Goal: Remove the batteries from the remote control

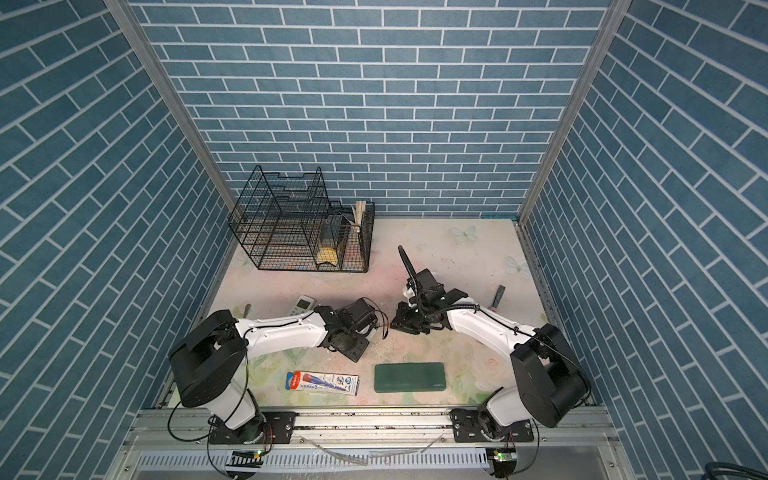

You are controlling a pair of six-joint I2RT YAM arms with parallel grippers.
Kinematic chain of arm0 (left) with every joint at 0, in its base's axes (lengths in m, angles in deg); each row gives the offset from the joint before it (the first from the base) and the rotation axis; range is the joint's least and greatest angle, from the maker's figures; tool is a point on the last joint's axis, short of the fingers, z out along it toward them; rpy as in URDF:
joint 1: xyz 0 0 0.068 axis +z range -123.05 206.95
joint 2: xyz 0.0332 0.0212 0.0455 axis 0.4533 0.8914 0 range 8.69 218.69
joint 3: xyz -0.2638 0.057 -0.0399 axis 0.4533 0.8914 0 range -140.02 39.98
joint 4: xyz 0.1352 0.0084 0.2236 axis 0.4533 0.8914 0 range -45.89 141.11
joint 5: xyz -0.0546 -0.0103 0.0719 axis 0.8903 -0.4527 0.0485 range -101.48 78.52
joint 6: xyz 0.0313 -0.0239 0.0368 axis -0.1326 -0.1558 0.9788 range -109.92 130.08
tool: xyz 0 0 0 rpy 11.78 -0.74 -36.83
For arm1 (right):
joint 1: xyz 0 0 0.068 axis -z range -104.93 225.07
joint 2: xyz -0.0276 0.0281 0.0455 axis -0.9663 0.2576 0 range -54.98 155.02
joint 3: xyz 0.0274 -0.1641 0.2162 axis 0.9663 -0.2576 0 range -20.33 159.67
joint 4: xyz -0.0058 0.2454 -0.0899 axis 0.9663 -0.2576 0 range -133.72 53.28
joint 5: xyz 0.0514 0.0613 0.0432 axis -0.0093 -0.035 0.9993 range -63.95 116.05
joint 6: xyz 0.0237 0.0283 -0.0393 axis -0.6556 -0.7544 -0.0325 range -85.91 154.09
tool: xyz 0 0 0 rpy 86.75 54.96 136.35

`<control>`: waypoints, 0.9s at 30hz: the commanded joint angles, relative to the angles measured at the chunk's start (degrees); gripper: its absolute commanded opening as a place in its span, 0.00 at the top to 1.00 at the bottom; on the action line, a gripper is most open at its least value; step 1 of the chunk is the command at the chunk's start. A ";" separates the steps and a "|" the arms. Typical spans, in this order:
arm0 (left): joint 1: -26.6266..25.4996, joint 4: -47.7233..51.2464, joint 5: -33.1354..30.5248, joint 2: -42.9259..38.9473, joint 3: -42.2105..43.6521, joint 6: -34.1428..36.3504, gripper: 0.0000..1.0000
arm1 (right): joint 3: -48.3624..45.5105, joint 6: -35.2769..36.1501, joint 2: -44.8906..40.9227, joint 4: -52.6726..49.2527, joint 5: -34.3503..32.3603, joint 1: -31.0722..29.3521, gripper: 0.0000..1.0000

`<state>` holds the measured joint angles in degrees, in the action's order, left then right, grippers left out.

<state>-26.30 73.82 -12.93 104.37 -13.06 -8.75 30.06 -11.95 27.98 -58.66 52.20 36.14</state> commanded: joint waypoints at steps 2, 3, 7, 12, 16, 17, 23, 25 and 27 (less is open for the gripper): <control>-1.68 -3.96 3.74 4.34 1.75 2.74 0.67 | 4.36 1.74 0.40 7.81 0.39 -0.55 1.00; -1.63 -4.05 3.81 4.42 1.79 2.75 0.68 | 4.39 1.81 0.36 7.58 0.28 -0.54 1.00; -1.75 -4.13 3.83 4.52 1.70 2.73 0.68 | 4.80 2.01 0.25 7.17 0.19 -0.55 1.00; -1.84 -4.40 3.83 4.52 2.06 2.43 0.68 | 5.63 2.34 0.41 6.24 0.04 -0.55 1.00; -1.84 -4.64 3.74 4.44 2.50 2.37 0.69 | 5.95 2.87 0.03 5.05 -0.56 -0.52 1.00; -1.78 -4.73 3.74 4.52 2.59 2.29 0.69 | 5.93 2.89 -0.07 5.04 -0.66 -0.53 1.00; -1.90 -5.02 3.69 4.59 2.67 2.02 0.70 | 6.19 3.15 -0.08 4.73 -0.92 -0.52 1.00; -1.86 -5.07 3.74 4.65 2.75 2.04 0.70 | 6.22 3.24 -0.08 4.67 -1.02 -0.53 1.00; -1.90 -5.11 3.74 4.60 2.84 1.90 0.70 | 6.35 3.39 -0.08 4.55 -1.10 -0.46 1.00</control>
<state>-26.50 73.74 -13.22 104.44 -13.02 -8.80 31.49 -10.69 28.07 -60.51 51.15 35.85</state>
